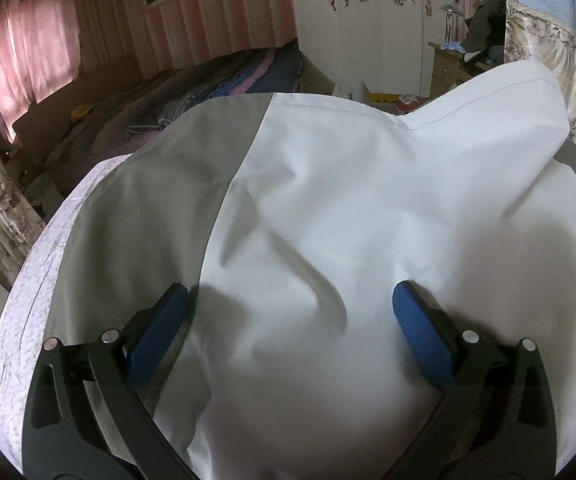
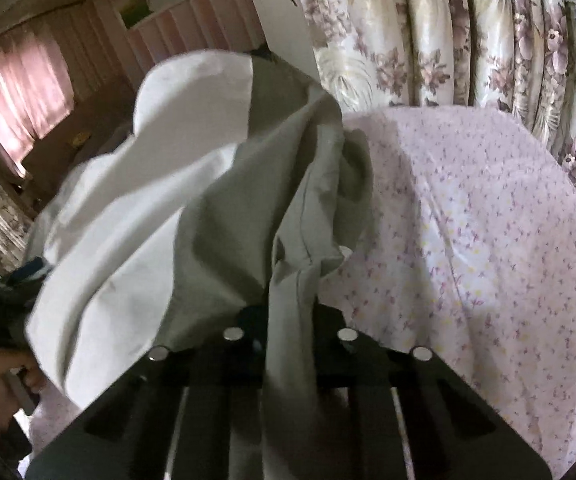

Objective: Fold large clothes
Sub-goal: 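Release the hem with the left gripper while the right gripper grasps the jacket side, then lift the jacket side with the right gripper and fold it over the middle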

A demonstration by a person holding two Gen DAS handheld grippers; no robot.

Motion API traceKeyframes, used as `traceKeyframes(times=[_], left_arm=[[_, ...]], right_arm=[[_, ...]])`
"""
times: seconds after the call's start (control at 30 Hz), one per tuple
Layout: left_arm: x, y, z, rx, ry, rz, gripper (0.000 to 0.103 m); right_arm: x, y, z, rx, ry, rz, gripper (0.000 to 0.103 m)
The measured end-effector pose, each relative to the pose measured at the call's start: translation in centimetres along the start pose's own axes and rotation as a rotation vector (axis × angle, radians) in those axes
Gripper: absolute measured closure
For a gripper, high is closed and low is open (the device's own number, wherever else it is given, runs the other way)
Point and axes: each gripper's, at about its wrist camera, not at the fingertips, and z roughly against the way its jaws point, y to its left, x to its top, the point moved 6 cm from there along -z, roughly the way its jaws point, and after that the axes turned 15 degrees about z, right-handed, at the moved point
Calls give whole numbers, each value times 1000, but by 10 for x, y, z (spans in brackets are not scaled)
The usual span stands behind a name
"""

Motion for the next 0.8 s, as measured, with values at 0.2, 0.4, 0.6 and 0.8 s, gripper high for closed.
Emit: traceKeyframes(times=[0.2,0.4,0.6,0.8], left_arm=[[5,1,16,-68,12,68,3],[5,-32,38,-139,6,24,3],[-5,-51,-11,-78,131,12,3],[11,-29,5,-165,139,79,3]], right_arm=[[27,2,33,44,-92,-12,96],[66,30,66,111,-192,22,99],[107,96,83,170,-233,126,99],[134,152,82,242,-275,121,99]])
